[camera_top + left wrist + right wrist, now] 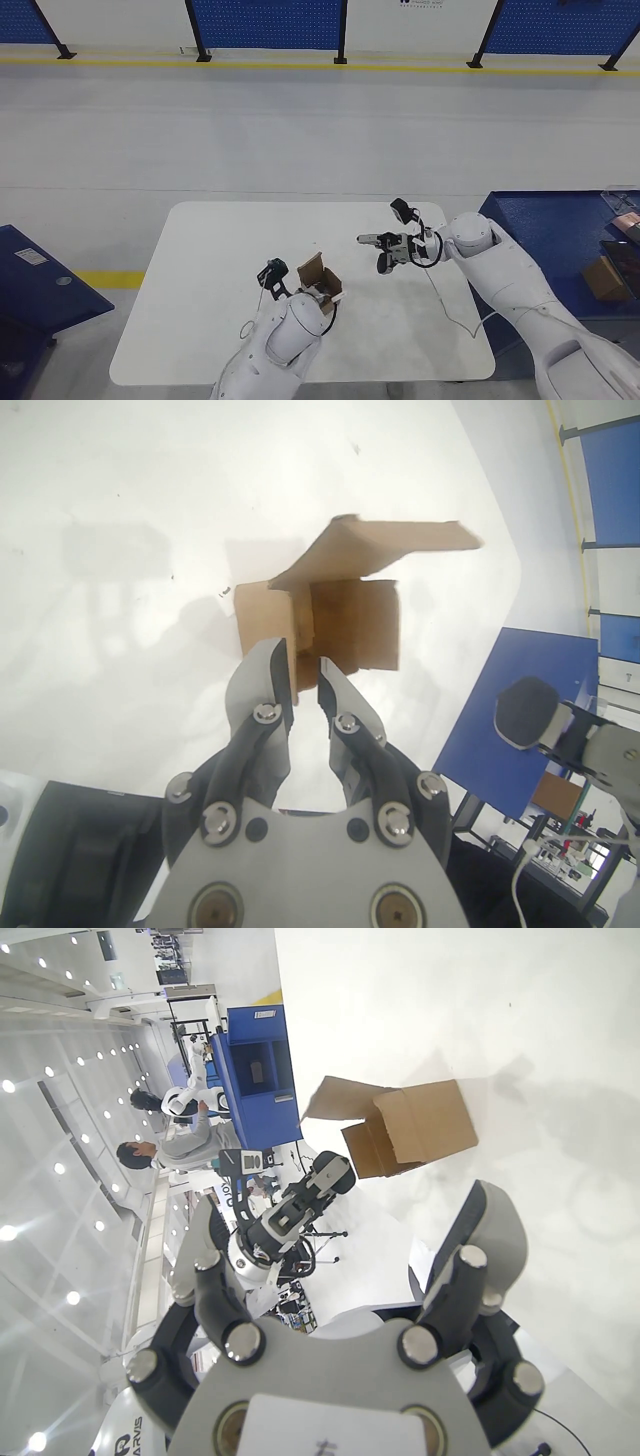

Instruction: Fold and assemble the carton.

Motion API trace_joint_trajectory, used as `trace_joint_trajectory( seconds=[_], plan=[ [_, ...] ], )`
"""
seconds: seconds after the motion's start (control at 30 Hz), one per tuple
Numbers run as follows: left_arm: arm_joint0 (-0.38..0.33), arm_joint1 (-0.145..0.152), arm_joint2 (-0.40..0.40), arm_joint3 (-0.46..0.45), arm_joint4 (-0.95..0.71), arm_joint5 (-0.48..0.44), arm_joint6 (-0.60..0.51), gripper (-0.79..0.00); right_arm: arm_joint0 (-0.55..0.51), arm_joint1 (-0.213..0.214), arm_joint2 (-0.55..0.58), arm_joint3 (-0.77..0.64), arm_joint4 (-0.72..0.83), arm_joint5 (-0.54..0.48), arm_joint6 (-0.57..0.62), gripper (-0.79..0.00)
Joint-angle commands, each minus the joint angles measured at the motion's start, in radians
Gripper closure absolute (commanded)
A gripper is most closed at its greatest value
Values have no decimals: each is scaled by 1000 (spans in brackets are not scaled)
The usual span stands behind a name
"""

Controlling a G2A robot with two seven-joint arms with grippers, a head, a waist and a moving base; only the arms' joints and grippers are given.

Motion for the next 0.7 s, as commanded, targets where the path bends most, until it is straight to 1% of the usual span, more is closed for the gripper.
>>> trace_joint_trajectory(
  seconds=[0.0,0.07,0.13,0.2,0.27,0.33,0.4,0.47,0.5,0.57,0.67],
  plan=[
    [59,-11,-36,-113,51,0,-33,-785,-11,0,1,-5,3,10,-6,-785],
    [107,-22,-70,-193,84,0,-46,-785,-6,0,-9,-3,-39,51,10,-785],
    [148,-33,-104,-232,122,0,-62,-785,6,-5,-35,4,-114,109,0,-785],
    [173,-41,-130,-232,183,0,-91,-785,20,-16,-65,16,-177,171,0,-785],
    [184,-49,-151,-215,240,0,-140,-785,37,-32,-105,27,-274,241,-62,-785],
    [183,-60,-168,-181,308,0,-172,-785,43,-51,-134,25,-324,264,-96,-785],
    [169,-72,-162,-135,390,0,-184,-785,48,-71,-156,36,-362,284,-140,-785],
    [150,-89,-155,-56,447,0,-185,-785,48,-94,-182,39,-398,294,-179,-785],
    [138,-98,-147,-17,461,0,-203,-785,48,-106,-195,43,-416,296,-199,-785],
    [110,-117,-146,31,474,0,-231,-785,47,-130,-207,56,-411,285,-204,-785],
    [89,-143,-152,72,495,0,-228,-785,51,-161,-214,89,-393,236,-191,-785]
  ],
)
